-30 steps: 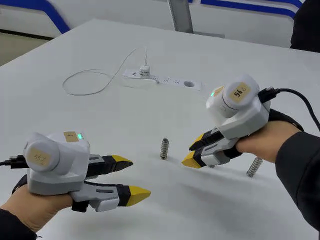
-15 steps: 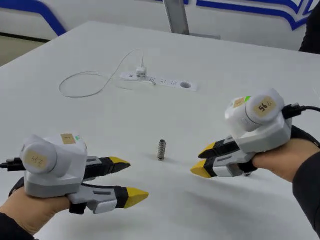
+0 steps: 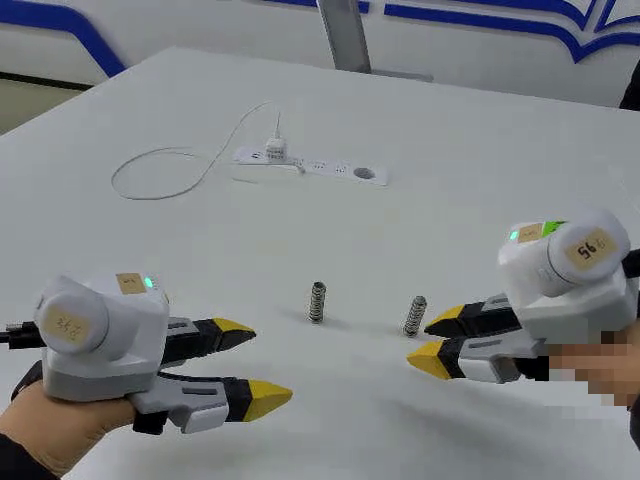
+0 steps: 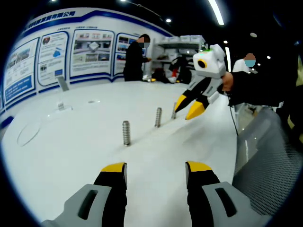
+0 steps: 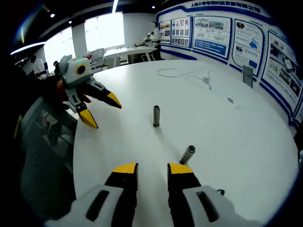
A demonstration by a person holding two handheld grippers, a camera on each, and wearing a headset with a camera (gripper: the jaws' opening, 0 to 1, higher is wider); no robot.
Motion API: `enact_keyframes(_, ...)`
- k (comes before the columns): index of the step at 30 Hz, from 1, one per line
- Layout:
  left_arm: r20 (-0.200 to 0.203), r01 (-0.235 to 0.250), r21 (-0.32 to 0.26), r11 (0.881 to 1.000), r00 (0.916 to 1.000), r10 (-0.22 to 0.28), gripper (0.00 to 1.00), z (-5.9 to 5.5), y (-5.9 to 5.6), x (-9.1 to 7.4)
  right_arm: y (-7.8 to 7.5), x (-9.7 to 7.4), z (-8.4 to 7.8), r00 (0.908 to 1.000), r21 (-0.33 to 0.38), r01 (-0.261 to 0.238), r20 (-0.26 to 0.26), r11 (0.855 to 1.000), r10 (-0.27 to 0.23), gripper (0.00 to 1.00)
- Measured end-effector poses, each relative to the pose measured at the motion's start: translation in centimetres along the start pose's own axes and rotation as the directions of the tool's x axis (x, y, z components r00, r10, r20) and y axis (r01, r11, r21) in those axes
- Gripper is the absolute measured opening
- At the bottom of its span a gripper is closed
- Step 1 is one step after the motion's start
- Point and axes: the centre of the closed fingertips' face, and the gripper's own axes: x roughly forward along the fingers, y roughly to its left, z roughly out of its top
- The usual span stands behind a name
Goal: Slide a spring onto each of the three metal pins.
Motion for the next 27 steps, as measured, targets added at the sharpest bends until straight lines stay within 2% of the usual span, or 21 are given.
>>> enact_keyframes(15, 0.001, 0.007, 0.001, 1.000, 1.0000, -0.007, 0.51, 0.0, -0.1, 0.1, -1.1, -2.9, -3.0, 0.9956, 0.076, 0.069, 0.058, 0.995, -0.074, 0.28)
enact_keyframes(27, 0.002, 0.010, 0.001, 1.000, 0.9999, -0.010, 0.51, 0.0, -0.2, 0.1, -2.3, -4.7, -4.1, 0.9828, 0.128, 0.129, 0.116, 0.983, -0.144, 0.33)
